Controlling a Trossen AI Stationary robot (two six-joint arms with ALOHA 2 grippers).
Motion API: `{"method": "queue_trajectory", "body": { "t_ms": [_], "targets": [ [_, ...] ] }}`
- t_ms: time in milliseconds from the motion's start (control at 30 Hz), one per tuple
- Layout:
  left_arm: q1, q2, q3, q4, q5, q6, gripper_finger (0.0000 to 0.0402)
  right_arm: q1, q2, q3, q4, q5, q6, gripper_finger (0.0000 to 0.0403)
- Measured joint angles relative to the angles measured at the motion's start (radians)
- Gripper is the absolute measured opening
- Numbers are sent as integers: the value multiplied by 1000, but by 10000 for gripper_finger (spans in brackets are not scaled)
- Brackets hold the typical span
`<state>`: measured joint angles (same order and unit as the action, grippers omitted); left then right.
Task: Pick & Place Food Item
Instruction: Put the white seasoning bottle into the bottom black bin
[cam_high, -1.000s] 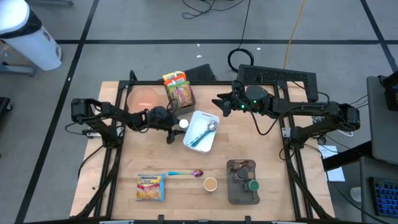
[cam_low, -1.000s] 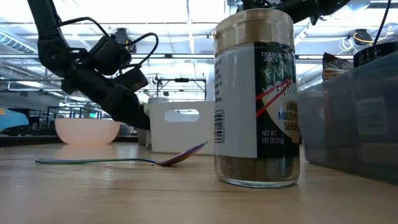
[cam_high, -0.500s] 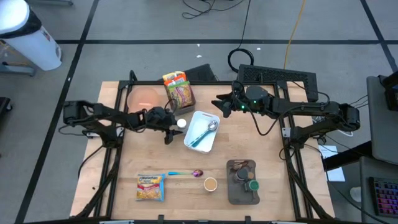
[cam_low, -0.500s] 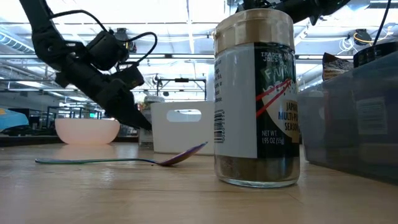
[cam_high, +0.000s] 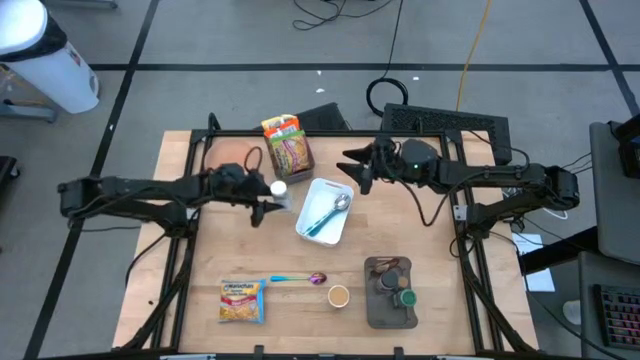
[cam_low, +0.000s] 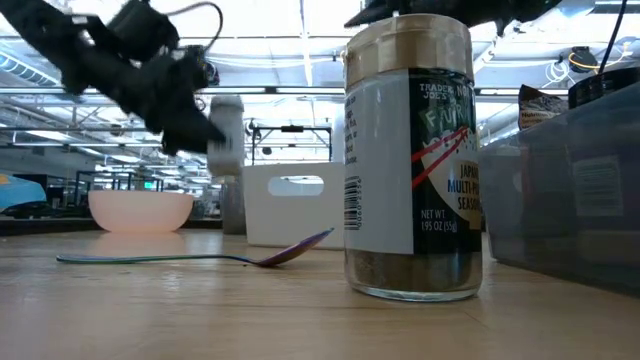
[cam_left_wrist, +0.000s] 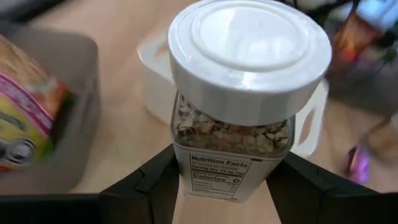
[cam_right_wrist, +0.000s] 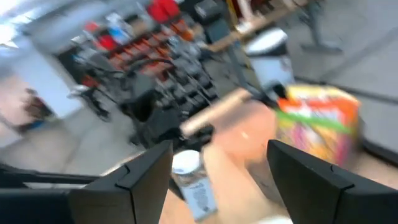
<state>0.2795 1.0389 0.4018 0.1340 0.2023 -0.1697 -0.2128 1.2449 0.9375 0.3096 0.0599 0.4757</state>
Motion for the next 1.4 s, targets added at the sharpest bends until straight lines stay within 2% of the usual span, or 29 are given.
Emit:
{"method": "queue_trajectory", "body": {
  "t_ms": [133, 233, 433, 633, 867, 1100, 1233, 1400],
  "targets": [
    [-7, -93, 135, -228, -48, 10, 208, -1, -1, 5, 129, -70, -27, 254],
    [-36, -91, 308, -459, -116, 85, 208, -1, 0, 64, 64, -120, -94, 254],
    [-74, 59, 685, -766, -153, 80, 208, 6, 0, 316, -353, -203, -338, 254],
    [-126, 331, 1071, -1025, -214, 76, 208, 23, 19, 510, -754, -219, -556, 254],
    [-197, 618, 1416, -1182, -211, 76, 208, 40, 17, 524, -807, -219, -605, 254],
    [-235, 806, 1698, -1301, -208, 45, 208, 63, 14, 524, -848, -222, -622, 254],
    [-238, 881, 1813, -1366, -202, 36, 208, 71, 14, 524, -845, -275, -619, 254],
    [-237, 923, 1864, -1406, -192, 33, 208, 71, 30, 524, -860, -280, -601, 254]
  ]
}}
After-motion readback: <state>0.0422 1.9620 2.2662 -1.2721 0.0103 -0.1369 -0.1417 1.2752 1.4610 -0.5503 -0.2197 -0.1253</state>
